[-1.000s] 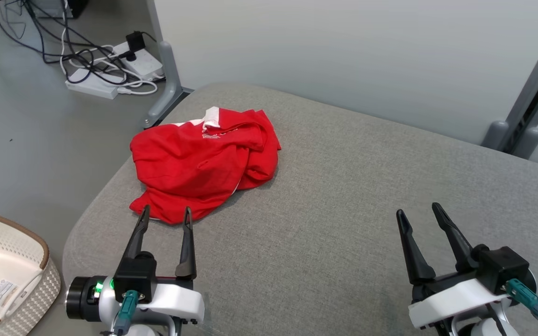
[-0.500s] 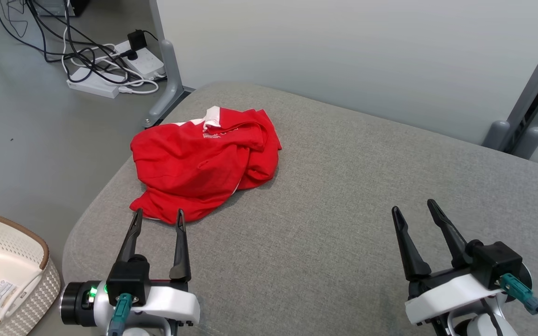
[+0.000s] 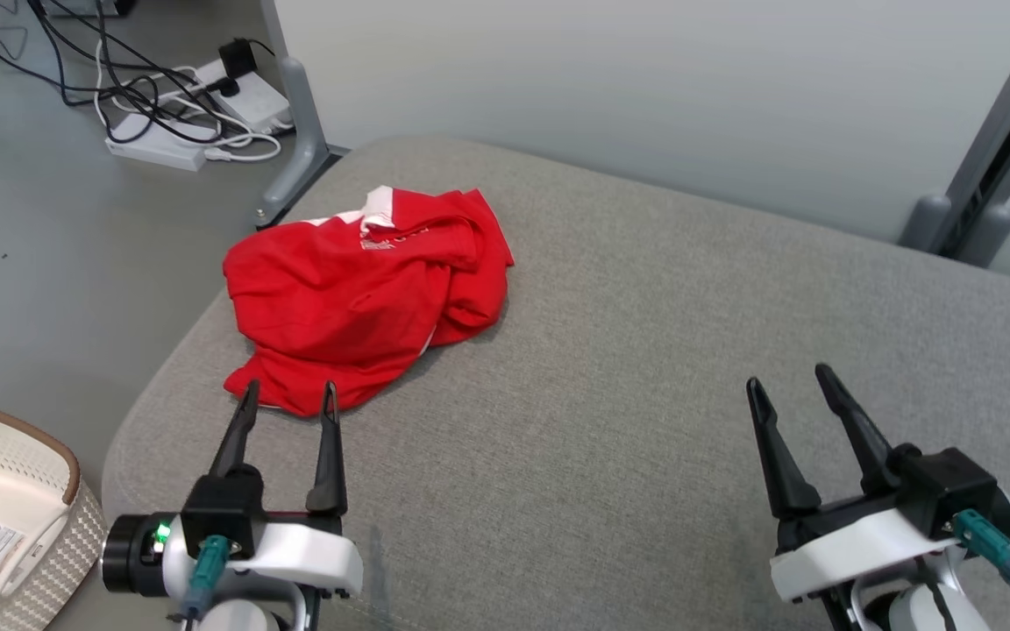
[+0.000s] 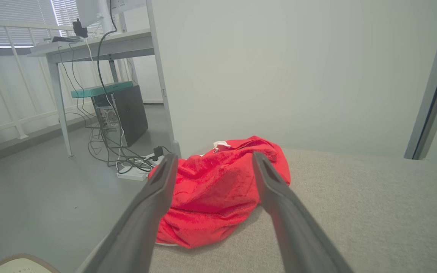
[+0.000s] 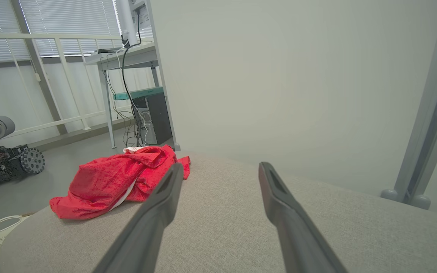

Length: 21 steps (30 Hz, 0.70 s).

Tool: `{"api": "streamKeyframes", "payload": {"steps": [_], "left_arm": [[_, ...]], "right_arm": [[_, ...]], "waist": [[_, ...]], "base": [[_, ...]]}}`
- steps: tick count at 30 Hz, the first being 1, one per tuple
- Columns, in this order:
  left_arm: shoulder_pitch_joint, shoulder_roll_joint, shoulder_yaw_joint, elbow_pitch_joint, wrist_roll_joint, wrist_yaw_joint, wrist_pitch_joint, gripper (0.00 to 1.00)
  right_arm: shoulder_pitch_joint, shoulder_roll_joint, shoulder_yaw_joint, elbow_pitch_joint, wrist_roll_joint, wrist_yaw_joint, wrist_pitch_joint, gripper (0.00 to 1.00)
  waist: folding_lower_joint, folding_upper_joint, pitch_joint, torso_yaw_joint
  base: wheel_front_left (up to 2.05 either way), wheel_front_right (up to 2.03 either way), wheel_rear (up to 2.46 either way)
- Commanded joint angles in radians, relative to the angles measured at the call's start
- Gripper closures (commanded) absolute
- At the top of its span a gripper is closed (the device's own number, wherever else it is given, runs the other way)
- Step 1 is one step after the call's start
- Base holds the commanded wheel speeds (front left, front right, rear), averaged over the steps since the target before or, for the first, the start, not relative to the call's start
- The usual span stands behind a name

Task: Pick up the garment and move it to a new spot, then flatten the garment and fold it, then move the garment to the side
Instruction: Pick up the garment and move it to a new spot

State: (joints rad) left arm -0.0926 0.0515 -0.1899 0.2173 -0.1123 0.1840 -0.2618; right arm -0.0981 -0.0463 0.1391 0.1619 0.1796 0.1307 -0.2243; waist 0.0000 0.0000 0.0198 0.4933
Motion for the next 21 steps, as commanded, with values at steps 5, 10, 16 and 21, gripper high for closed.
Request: {"api": "streamKeyframes", "payload": {"steps": [5,10,16,21], "left_arm": [[-0.078,0.025,0.032,0.006,-0.032,-0.045,-0.005,0.00],[-0.193,0.055,0.048,0.065,-0.069,-0.104,0.010,0.00],[-0.367,0.108,0.084,0.168,-0.149,-0.184,0.146,0.00],[-0.484,0.162,0.086,0.263,-0.189,-0.243,0.285,0.00]], "right_arm": [[-0.047,-0.007,-0.013,-0.053,-0.042,0.000,0.040,0.00],[-0.093,-0.007,-0.015,-0.104,-0.086,0.000,0.078,0.00],[-0.147,-0.007,0.002,-0.140,-0.116,0.000,0.108,0.00],[-0.182,-0.007,0.017,-0.152,-0.131,0.000,0.116,0.00]], "waist": [[0.0000,0.0000,0.098,-0.047],[0.0000,0.0000,0.192,-0.083],[0.0000,0.0000,0.289,-0.130],[0.0000,0.0000,0.350,-0.165]], "base": [[0.00,0.00,0.00],[0.00,0.00,0.00],[0.00,0.00,0.00],[0.00,0.00,0.00]]}}
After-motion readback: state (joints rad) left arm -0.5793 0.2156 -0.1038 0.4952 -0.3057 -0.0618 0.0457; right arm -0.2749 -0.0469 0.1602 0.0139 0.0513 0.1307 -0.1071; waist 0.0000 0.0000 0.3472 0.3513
